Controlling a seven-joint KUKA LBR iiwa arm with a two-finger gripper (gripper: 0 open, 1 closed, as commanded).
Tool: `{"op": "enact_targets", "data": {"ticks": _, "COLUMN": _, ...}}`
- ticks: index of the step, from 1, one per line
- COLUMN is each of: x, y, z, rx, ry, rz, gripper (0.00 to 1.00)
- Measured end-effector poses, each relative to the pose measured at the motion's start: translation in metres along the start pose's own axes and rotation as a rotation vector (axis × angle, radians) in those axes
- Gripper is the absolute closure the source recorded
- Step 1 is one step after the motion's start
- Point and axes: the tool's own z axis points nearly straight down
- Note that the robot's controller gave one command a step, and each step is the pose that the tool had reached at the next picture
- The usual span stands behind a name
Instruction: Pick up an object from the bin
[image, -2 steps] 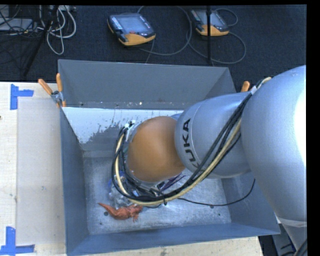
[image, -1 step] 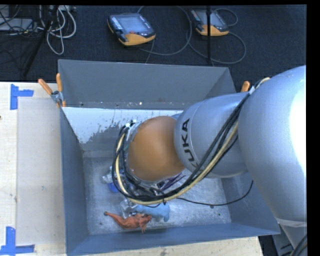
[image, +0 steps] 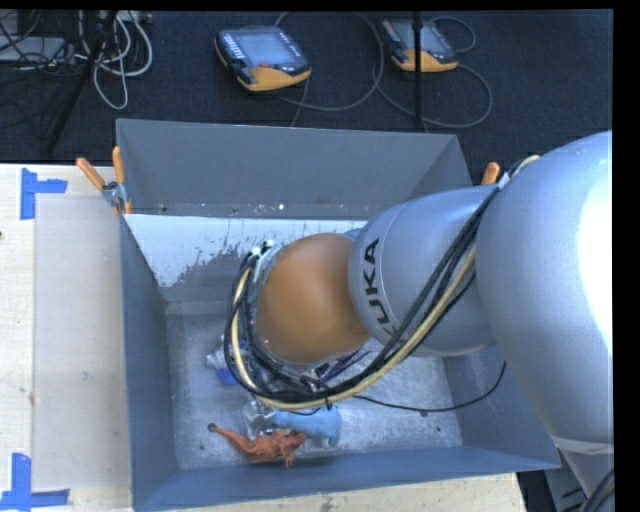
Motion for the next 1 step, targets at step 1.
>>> {"op": "enact_targets", "data": {"ticks": 1, "x": 0.0067, "y": 0.0020, "z": -0.0021, "rx": 0.003, "ry": 0.021, "rz": -0.002, "gripper": 0.00}}
